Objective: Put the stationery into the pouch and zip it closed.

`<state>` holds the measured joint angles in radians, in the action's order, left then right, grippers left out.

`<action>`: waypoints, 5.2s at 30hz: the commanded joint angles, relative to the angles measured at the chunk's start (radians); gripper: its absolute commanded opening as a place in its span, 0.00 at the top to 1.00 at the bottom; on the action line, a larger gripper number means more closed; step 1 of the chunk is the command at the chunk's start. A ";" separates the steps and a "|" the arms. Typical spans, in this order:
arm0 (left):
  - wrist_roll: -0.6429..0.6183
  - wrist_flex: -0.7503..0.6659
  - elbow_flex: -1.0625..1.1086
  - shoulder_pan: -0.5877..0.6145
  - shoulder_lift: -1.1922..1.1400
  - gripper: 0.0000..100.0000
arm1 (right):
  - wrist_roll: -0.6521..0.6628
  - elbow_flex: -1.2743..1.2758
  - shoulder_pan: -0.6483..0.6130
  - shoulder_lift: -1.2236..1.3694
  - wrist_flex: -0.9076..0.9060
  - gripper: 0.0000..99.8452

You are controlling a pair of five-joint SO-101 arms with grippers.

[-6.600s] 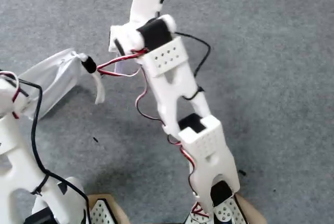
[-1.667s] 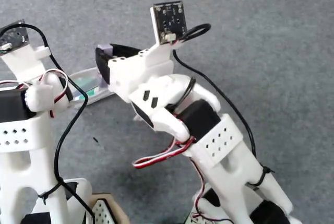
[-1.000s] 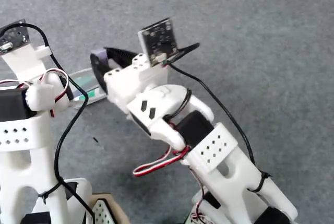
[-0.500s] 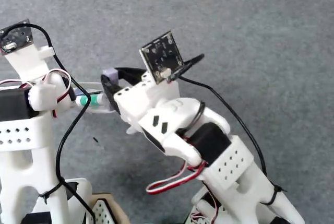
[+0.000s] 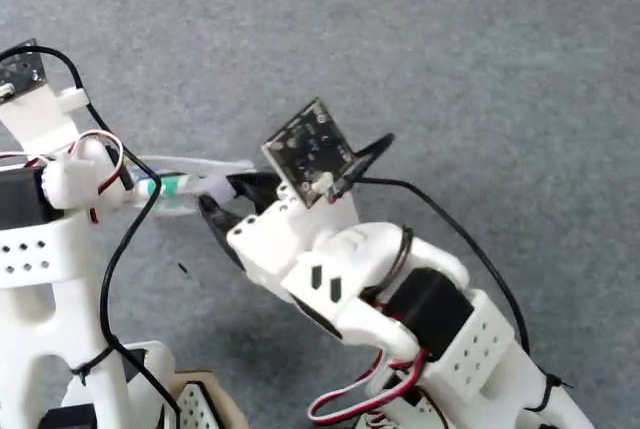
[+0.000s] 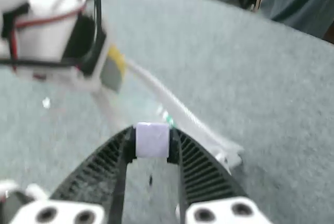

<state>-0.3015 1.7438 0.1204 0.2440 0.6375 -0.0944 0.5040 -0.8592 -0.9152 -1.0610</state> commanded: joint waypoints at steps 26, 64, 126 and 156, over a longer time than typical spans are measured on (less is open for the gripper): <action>-0.017 -0.035 -0.027 0.018 0.006 0.97 | 0.144 -0.010 -0.018 -0.022 -0.003 0.74; 0.330 -0.032 -0.033 -0.085 0.015 0.97 | 0.298 0.193 0.281 -0.021 0.133 0.74; 0.130 -0.072 -0.022 -0.079 0.008 0.97 | 0.035 0.736 0.232 -0.022 0.605 0.93; 0.130 -0.072 -0.022 -0.079 0.008 0.97 | 0.035 0.819 0.233 -0.022 0.611 0.84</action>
<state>-0.1619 1.6962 0.1204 0.1765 0.6360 -0.0575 1.3295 -0.6368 -0.9306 -0.4687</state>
